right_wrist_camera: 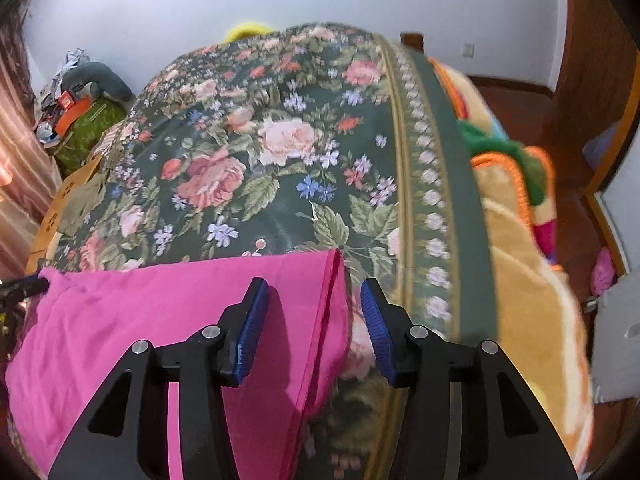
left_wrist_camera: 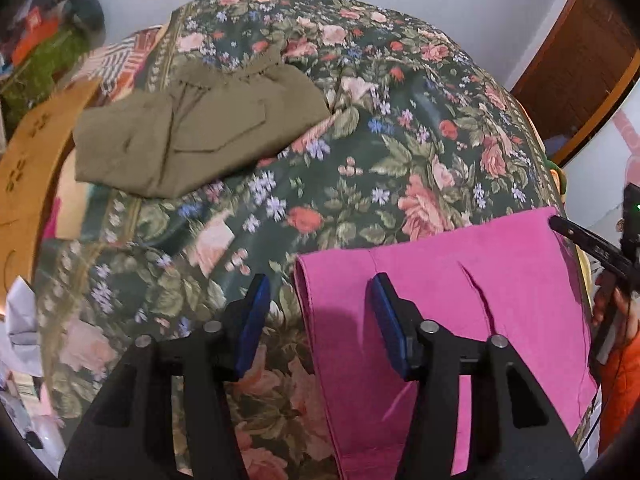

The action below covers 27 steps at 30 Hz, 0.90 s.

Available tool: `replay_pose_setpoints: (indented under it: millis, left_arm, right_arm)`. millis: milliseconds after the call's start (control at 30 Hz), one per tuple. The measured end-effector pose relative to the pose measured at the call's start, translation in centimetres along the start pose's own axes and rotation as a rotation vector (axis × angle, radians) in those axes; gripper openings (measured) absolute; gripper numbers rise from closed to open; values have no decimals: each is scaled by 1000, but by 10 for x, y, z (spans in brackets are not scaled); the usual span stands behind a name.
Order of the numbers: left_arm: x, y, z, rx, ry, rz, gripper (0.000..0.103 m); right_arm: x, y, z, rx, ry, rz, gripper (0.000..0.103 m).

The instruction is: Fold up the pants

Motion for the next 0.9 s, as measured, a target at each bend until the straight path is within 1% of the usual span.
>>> replay_pose_setpoints:
  millis: [67, 100, 133, 167, 200, 233, 267, 300, 367, 433, 500, 633, 733, 767, 800, 833, 867, 900]
  left_arm:
    - [-4, -2, 1, 1, -17, -13, 45]
    - [-5, -3, 2, -5, -22, -18, 42]
    - [-6, -5, 3, -16, -22, -19, 34]
    - [-6, -7, 3, -16, -22, -21, 33]
    - [-7, -8, 4, -3, -28, -30, 31]
    - [-8, -10, 5, 14, -31, -50, 23]
    - [-8, -10, 5, 29, -33, -60, 15]
    - [-9, -10, 5, 54, -32, -76, 13]
    - [-9, -8, 6, 65, -40, -85, 7]
    - [-11, -4, 6, 61, -39, -85, 6]
    - [-15, -1, 1, 59, -35, -78, 6]
    - [-17, -1, 0, 75, -39, -75, 7]
    - [-16, 1, 2, 96, -23, -74, 12]
    - [-15, 1, 5, 104, -19, -81, 13]
    - [-14, 1, 9, 113, -20, -86, 13]
    - [-12, 1, 15, 125, -27, -93, 13]
    - [-10, 0, 21, 136, -38, -105, 13]
    - [-7, -2, 30, 146, -54, -124, 13]
  right_arm:
    - [-1, 1, -6, 39, 4, -5, 43]
    - [-1, 3, -7, 38, -10, 4, 39]
    - [0, 5, -7, 37, -20, 20, 19]
    - [0, 9, -8, 33, -20, 42, 8]
    - [0, 11, -8, 24, -21, 56, 8]
    - [-1, 15, -6, 17, -29, 80, 5]
    - [-2, 18, -5, 9, -34, 103, 5]
    - [-2, 20, -4, -12, -41, 127, 4]
    - [-2, 25, -1, -52, -62, 177, 4]
    - [-2, 24, 5, -93, -91, 205, 3]
    - [0, 20, 3, -105, -90, 198, 3]
    - [-3, 13, -5, -134, -66, 182, 3]
    - [-2, 18, -3, -158, -42, 215, 3]
    - [-2, 20, 0, -170, -31, 231, 4]
    - [-2, 22, 4, -178, -31, 240, 6]
    - [-2, 24, 10, -187, -30, 247, 12]
    - [-1, 26, 17, -202, -29, 254, 21]
    - [1, 29, 25, -209, -38, 261, 28]
Point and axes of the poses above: each gripper's, at about its wrist camera, not at the fingertips, and z roughly against the way its jaws point, y to its left, x to its top, the point moved 5 cm from there along -z, roughly the way its jaws point, and after that the axes turned 1 degree about z, right-handed, at the moved point
